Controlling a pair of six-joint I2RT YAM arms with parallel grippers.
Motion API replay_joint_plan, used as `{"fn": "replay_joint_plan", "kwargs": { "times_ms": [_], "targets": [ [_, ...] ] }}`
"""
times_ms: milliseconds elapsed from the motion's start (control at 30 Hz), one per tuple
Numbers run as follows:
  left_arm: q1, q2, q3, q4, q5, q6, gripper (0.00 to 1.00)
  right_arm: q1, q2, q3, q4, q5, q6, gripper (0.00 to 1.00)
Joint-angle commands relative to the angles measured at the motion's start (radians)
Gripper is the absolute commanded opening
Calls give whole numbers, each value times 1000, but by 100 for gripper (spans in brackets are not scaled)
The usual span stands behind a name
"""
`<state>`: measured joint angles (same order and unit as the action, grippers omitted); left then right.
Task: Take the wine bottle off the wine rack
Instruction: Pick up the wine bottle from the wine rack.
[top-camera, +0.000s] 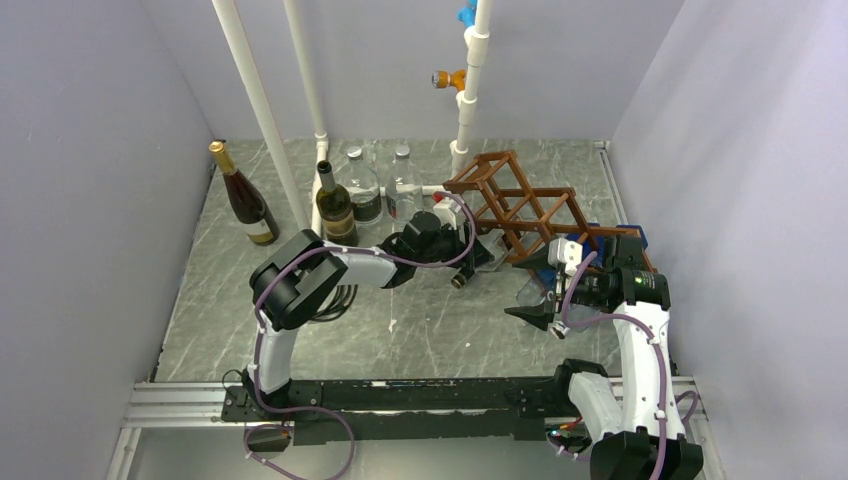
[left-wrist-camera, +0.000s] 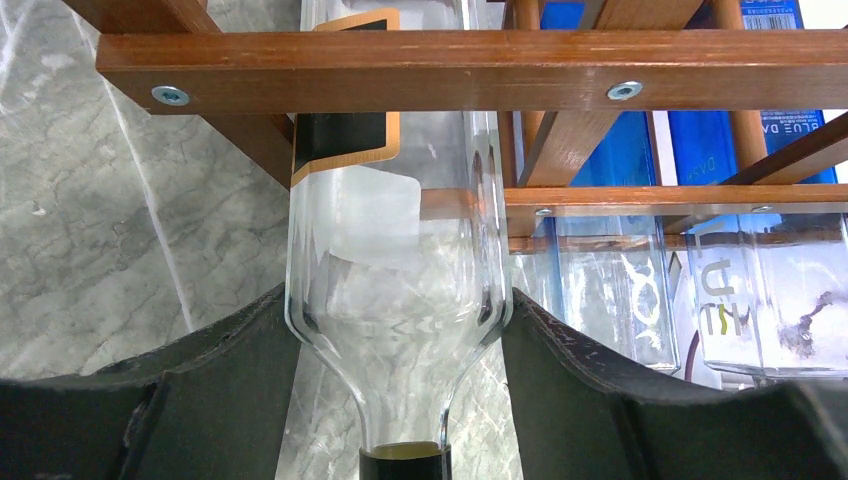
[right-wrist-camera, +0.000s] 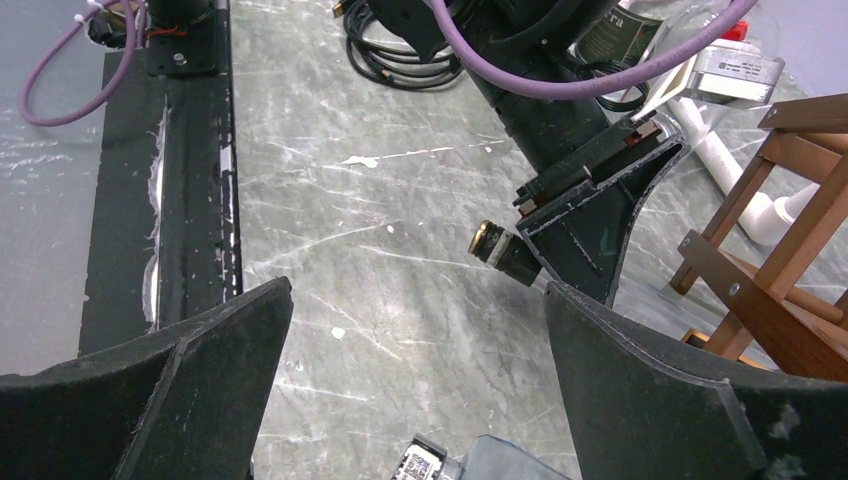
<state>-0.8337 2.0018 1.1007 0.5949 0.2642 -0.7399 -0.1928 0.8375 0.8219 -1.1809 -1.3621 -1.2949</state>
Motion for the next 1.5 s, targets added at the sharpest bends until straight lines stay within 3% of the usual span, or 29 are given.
{"fn": "replay_joint_plan", "kwargs": {
  "times_ms": [0,267,667,767,1067,1233,1367,1467],
  "targets": [
    [-2,-31,8,28,14,8,41,3,-7,-5,1,-31,-33,100],
    [1,14,55,-7,46,-2,67,3,-9,-6,0,-30,-35,100],
    [5,50,107,-34,53,-3,90,3,-9,-6,-4,-31,-41,100],
    [7,59,123,-44,47,2,92,3,-9,-6,-6,-30,-42,100],
    [14,117,206,-95,58,-12,88,3,-10,-7,-5,-27,-45,100],
    [13,128,221,-113,51,-20,81,4,-10,-7,-8,-27,-47,100],
    [13,119,218,-116,54,-15,63,4,-10,-7,-8,-26,-50,100],
    [13,98,192,-89,68,-17,37,4,-10,-8,-8,-24,-51,100]
  ]
}}
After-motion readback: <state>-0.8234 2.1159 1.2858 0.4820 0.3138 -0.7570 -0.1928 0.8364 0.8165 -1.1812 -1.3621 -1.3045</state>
